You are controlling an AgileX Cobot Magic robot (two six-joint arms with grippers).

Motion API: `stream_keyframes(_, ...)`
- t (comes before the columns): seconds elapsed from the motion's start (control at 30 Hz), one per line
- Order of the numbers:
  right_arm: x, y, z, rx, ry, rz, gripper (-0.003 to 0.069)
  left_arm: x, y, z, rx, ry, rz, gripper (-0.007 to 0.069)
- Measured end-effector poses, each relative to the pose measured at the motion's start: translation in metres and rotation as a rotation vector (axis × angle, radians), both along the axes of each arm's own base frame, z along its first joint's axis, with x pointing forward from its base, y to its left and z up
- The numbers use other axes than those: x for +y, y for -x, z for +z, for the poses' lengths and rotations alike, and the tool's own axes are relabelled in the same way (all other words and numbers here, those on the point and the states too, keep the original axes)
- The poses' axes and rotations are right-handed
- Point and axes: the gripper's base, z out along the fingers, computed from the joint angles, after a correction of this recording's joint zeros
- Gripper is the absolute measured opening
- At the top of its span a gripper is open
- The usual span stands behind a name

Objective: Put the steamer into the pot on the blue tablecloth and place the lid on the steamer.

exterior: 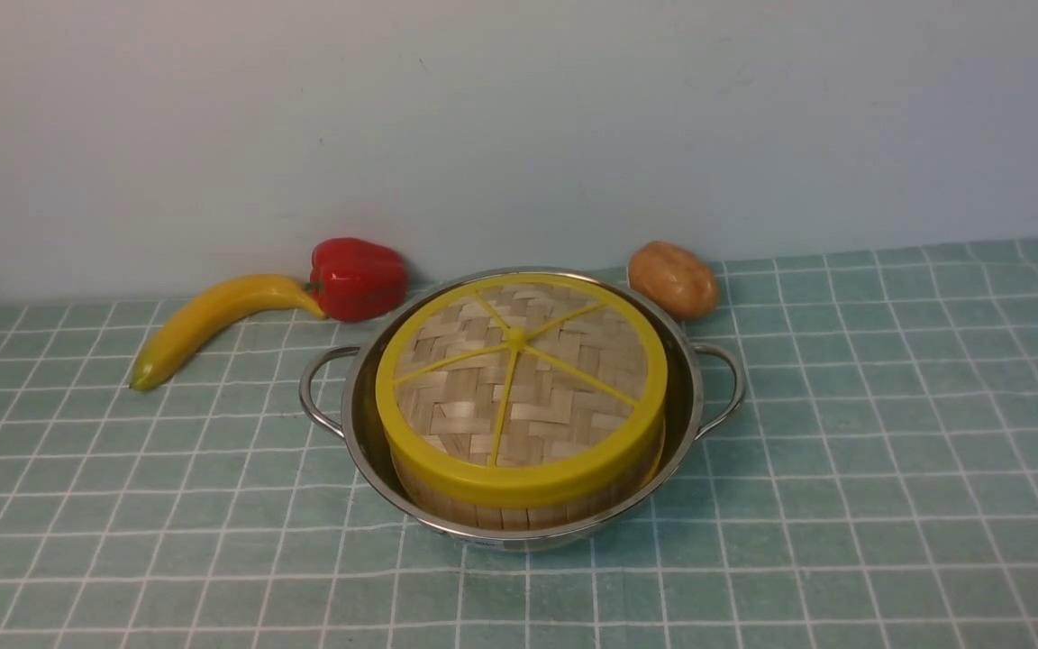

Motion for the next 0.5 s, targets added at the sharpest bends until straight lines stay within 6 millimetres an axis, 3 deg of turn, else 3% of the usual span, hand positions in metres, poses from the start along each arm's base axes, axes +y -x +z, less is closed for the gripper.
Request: stream_keyframes(0.5,0.0001,0.0000,0.0000,0.000,-0.003,0.000,0.0223,0.0000,0.0000,0.0000,0.000,0.000,0.000,0.0242)
